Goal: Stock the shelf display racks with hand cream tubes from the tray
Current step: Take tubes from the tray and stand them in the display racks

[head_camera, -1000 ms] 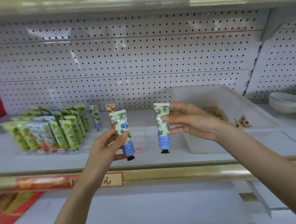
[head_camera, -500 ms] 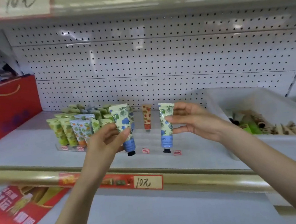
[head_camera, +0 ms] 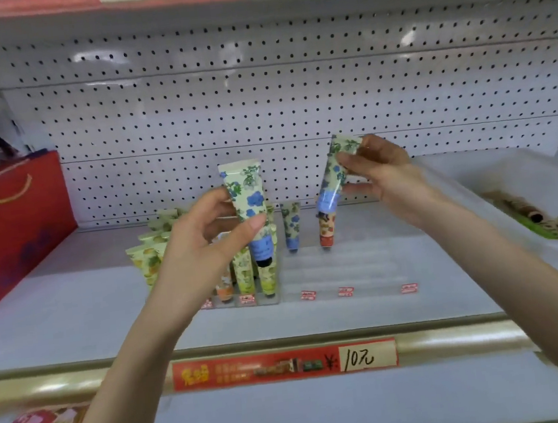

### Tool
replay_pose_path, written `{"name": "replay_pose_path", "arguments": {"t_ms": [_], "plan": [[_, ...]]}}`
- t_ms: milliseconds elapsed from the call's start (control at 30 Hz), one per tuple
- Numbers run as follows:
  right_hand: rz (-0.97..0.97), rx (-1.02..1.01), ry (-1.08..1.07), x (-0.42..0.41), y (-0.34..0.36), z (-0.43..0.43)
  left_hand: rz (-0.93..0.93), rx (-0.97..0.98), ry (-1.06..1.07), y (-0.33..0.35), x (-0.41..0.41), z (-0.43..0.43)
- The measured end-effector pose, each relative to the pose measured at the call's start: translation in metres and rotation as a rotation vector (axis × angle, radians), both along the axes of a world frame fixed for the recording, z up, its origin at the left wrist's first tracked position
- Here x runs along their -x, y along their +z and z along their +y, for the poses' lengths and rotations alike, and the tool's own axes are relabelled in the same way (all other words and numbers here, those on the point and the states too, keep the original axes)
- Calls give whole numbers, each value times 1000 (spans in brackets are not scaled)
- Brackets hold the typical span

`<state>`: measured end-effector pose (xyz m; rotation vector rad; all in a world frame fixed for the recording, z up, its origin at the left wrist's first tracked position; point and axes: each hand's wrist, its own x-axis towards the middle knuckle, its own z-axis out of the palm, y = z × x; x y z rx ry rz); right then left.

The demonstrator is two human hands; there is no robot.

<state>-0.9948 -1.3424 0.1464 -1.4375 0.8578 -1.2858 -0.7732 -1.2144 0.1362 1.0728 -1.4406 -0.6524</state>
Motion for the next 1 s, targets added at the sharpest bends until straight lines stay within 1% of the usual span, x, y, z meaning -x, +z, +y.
{"name": "replay_pose_path", "arguments": {"t_ms": [100, 200, 367, 433, 533, 667, 800, 1000], "plan": [[31, 70, -125, -12, 13, -12, 7, 6, -11, 4, -5, -9], [84, 113, -164, -23, 18, -29, -26, 32, -15, 6, -4, -18], [361, 199, -172, -39, 3, -66, -16, 23, -1, 5, -4, -28], [440, 231, -179, -42, -5, -78, -22, 20, 9, 5, -3, -32], [578, 217, -146, -45, -17, -88, -51, 6, 42, 5, -4, -39], [706, 163, -88, -40, -27, -93, -85, -26, 60, 1, -3, -44], [793, 148, -10, -34, -34, -91, -117, -39, 94, -3, 1, -45], [912, 88, 61, -31, -36, -89, -90, -50, 99, -5, 5, -45]]}}
